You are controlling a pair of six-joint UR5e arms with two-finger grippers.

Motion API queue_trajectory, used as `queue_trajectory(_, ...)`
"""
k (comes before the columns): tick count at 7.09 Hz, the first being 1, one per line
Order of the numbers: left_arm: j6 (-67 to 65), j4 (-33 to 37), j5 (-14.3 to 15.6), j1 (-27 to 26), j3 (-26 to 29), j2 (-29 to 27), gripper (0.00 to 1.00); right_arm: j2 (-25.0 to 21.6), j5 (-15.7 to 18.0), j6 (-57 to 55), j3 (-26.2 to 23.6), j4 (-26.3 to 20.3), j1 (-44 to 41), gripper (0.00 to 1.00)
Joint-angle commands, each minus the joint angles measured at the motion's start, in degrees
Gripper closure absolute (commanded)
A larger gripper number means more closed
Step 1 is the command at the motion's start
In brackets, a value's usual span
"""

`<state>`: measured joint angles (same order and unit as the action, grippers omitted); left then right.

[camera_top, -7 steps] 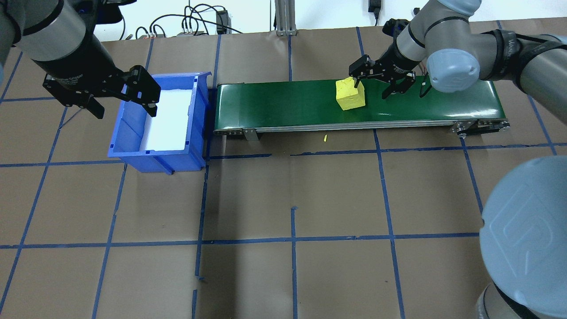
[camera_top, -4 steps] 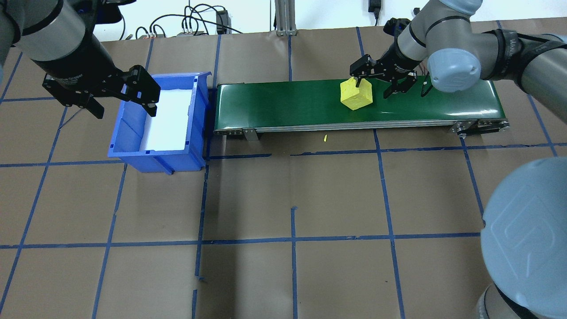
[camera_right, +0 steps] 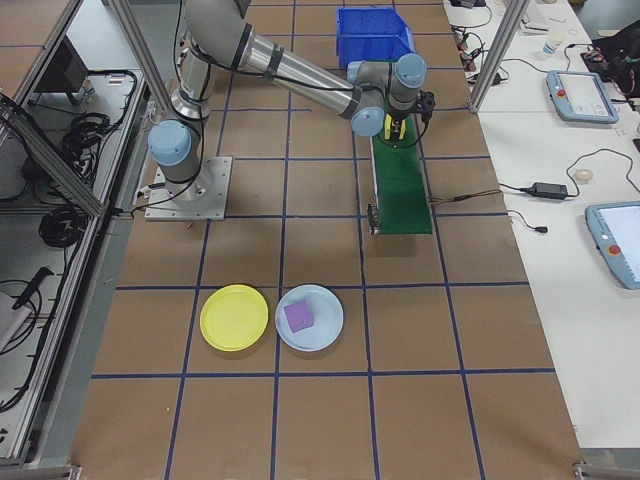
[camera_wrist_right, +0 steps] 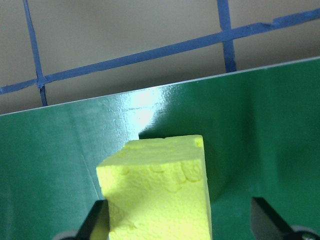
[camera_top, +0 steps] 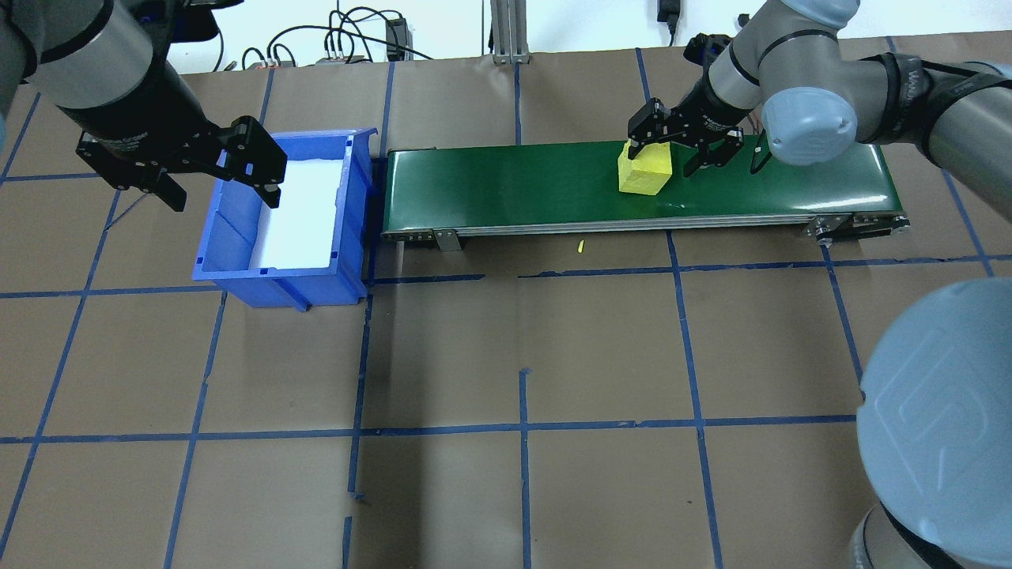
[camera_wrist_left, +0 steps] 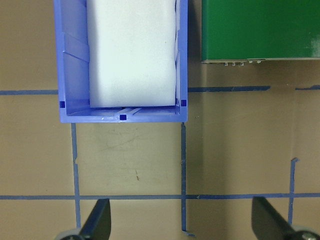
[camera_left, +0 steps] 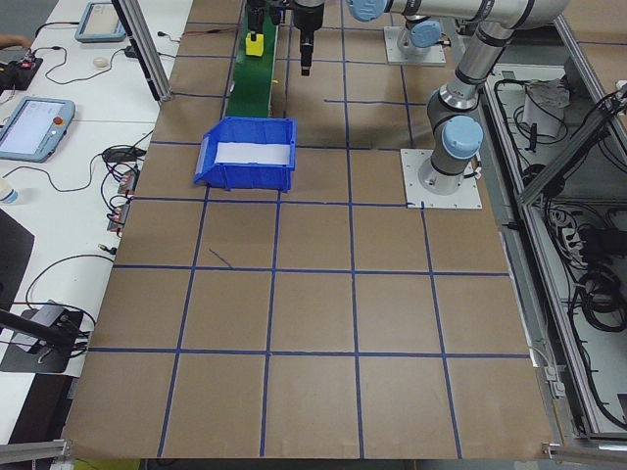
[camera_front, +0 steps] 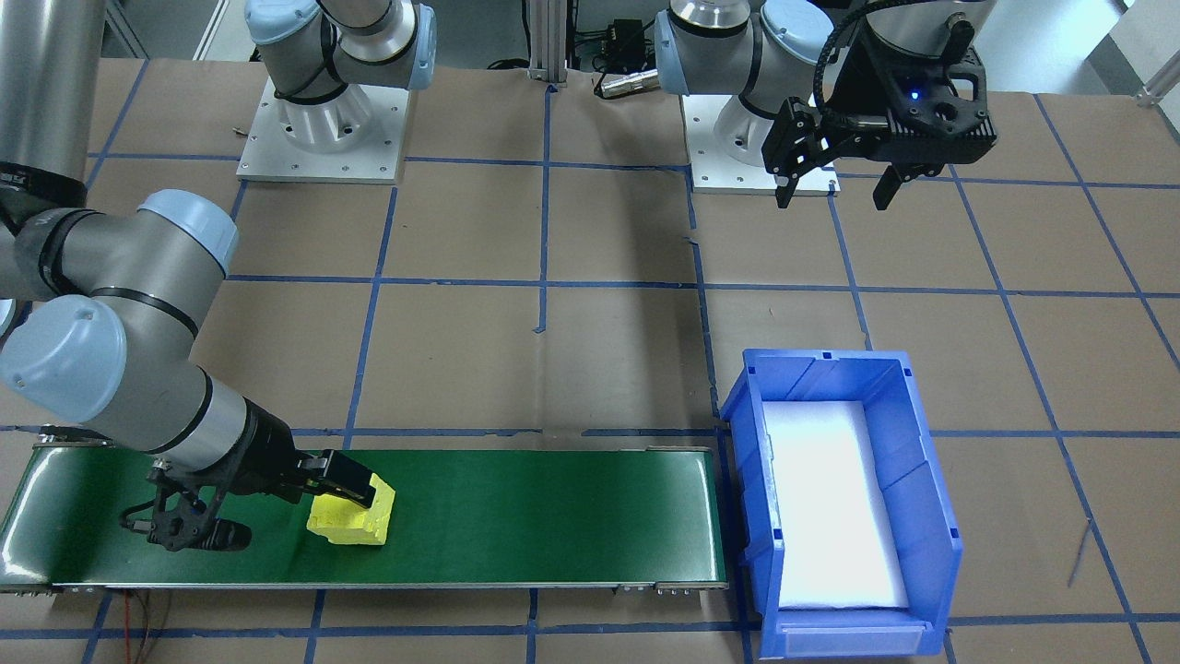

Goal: Move block left to right into plate

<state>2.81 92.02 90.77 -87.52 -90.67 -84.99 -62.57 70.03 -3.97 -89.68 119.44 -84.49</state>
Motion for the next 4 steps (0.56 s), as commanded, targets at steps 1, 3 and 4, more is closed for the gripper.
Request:
queue_trajectory(1, 0.0, 0.0, 0.0, 0.0, 0.0, 0.1, 0.0, 0.1, -0.1, -0.1, -0.1, 0.0, -0.1, 0.0)
queue_trajectory(3, 0.0, 0.0, -0.2, -0.1, 0.0, 0.0, 0.0, 0.2, -0.1, -0.1, -0.1, 0.0, 0.0, 0.0)
queue_trajectory(4, 0.0, 0.0, -0.1, -0.1, 0.1, 0.1, 0.0, 0.2, -0.1, 0.3, -0.4, 0.1, 0.0, 0.0)
